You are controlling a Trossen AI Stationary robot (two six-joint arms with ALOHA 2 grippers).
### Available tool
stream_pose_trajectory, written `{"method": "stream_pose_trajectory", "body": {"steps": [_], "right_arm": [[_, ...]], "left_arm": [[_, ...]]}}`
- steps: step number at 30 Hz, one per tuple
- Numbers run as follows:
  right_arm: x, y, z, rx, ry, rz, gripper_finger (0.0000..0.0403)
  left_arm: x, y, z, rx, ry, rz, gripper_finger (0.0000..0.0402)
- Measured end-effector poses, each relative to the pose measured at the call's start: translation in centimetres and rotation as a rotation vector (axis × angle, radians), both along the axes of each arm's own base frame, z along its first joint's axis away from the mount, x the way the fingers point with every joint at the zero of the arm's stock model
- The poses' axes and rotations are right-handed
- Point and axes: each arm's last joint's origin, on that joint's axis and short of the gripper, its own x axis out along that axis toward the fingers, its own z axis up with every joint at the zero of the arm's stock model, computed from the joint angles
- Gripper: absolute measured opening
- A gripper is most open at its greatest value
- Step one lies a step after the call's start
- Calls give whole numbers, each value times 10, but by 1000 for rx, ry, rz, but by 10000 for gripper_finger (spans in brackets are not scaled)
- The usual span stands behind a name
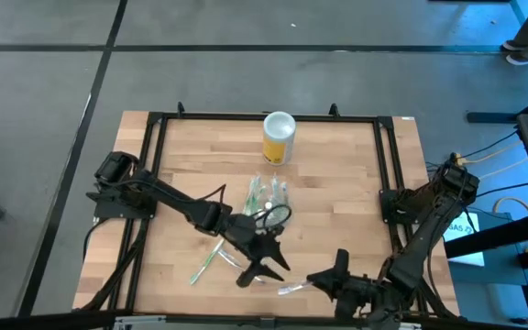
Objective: Pick & Place toothbrushing station
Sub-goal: Put the purple toothbrush into the transparent organizer
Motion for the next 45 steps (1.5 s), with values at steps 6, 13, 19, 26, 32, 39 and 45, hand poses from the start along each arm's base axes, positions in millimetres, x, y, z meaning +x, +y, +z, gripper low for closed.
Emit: {"method": "stream_pose_trajectory", "body": {"steps": [6, 13, 19, 26, 32, 39, 45], "right_arm": [[12, 2, 25, 311, -73, -79, 22], [23, 6, 38, 405, -104, 4, 22], [35, -3, 40, 410, -128, -34, 22], [56, -17, 44, 444, -123, 7, 22], [61, -21, 44, 448, -115, 19, 22], [61, -21, 44, 430, -121, 11, 22], [58, -16, 49, 407, -152, 45, 22]], "left_arm": [[-10, -24, -1, 438, -219, 63, 143], [-17, -38, 5, 595, -306, 230, 143], [-26, -55, 16, 579, -413, 209, 143], [-37, -69, 29, 617, -515, 299, 143], [-40, -71, 32, 620, -519, 322, 143], [-46, -78, 34, 645, -543, 295, 143], [-49, -80, 34, 667, -535, 329, 143]]}}
